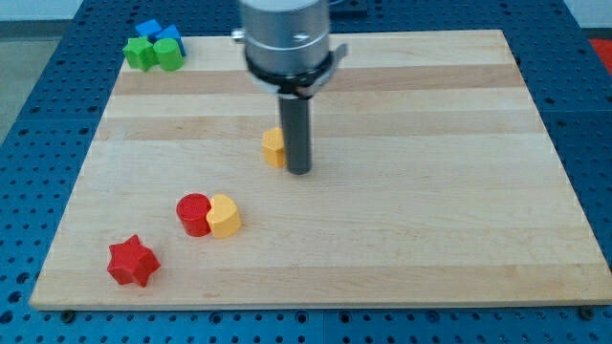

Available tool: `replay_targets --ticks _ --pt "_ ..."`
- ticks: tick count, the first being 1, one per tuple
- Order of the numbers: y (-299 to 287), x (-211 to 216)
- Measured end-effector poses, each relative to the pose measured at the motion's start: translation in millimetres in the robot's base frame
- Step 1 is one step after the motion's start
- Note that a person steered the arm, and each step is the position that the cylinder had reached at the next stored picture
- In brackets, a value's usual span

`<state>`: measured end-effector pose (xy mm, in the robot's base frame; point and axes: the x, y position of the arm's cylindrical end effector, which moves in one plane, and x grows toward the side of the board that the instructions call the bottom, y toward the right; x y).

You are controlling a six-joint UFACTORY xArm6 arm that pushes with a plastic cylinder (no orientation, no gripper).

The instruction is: Push the yellow hexagon towards the center right of the board

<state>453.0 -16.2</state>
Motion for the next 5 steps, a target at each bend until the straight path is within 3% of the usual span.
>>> replay_targets --ticks 2,3,4,5 --pt "-95 14" --pt "-112 -1" --pt "-56 -35" --pt "23 -40"
